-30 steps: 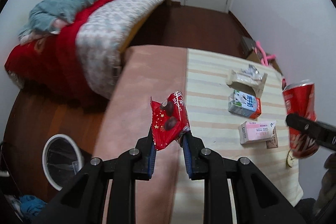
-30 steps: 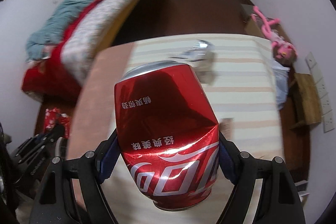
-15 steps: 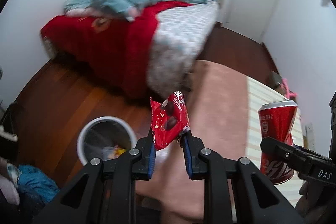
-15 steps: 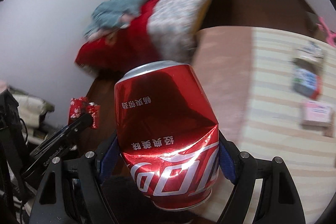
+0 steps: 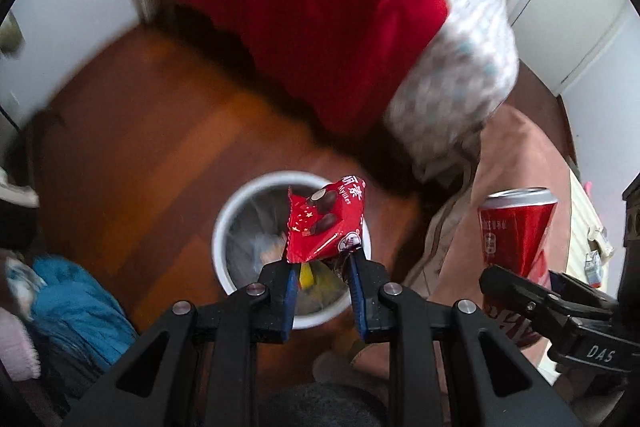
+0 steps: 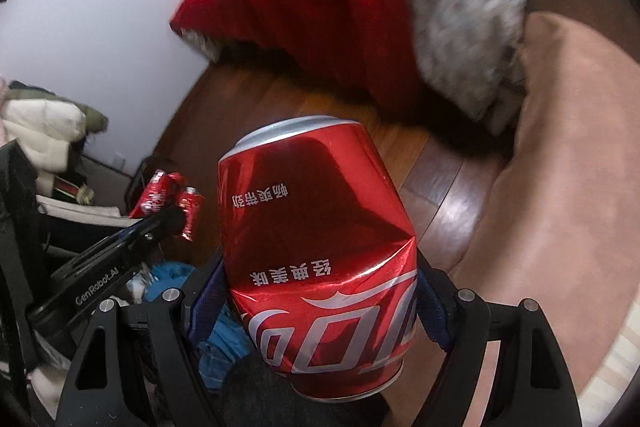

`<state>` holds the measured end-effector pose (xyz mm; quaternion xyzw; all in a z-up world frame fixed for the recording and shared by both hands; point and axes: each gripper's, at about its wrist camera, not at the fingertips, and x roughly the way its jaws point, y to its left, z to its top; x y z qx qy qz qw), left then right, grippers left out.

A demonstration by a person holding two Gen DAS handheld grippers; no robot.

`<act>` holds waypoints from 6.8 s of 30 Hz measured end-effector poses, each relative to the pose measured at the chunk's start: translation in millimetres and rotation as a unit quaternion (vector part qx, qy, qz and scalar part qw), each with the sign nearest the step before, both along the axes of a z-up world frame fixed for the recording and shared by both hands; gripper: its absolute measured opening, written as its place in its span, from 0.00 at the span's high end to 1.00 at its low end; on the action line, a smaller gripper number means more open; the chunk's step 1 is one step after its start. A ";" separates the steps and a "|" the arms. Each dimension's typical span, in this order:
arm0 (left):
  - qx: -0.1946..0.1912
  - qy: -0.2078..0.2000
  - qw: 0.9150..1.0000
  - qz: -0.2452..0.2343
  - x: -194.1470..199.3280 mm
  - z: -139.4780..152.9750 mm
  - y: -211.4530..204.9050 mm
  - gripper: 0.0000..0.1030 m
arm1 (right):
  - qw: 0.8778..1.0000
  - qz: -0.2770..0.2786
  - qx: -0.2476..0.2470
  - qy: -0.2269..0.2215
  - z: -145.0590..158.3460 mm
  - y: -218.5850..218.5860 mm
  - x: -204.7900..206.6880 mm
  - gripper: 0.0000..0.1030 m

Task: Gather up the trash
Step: 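Carry the wrapper and can to the bin and open both tools to drop them, then move both open tools back toward the table, then grasp the pink-white tissue box with the left tool while the right tool grasps the bread slice, then carry the tissue box and bread to the bin and open both tools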

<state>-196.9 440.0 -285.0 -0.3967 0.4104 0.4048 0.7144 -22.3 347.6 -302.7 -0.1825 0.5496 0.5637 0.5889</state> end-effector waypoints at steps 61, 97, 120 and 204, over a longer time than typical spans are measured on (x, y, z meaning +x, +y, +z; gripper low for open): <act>0.067 0.087 0.991 0.075 -57.2 31.8 -60.3 0.00 | 0.989 0.066 -0.035 -0.127 5.0 -14.1 -38.3 0.00; 0.211 0.119 0.828 -0.505 446.4 -4.3 -372.7 0.00 | 0.885 -0.452 -0.112 -0.026 -48.8 -517.0 396.2 0.11; 0.071 0.148 0.850 -0.500 482.2 -42.8 -400.0 0.48 | 0.878 -0.440 -0.118 -0.150 -65.4 -490.7 384.0 0.69; -0.034 0.119 0.990 0.073 -40.0 -86.8 29.1 0.05 | 0.985 0.070 -0.128 -0.095 -127.4 83.2 -26.1 0.00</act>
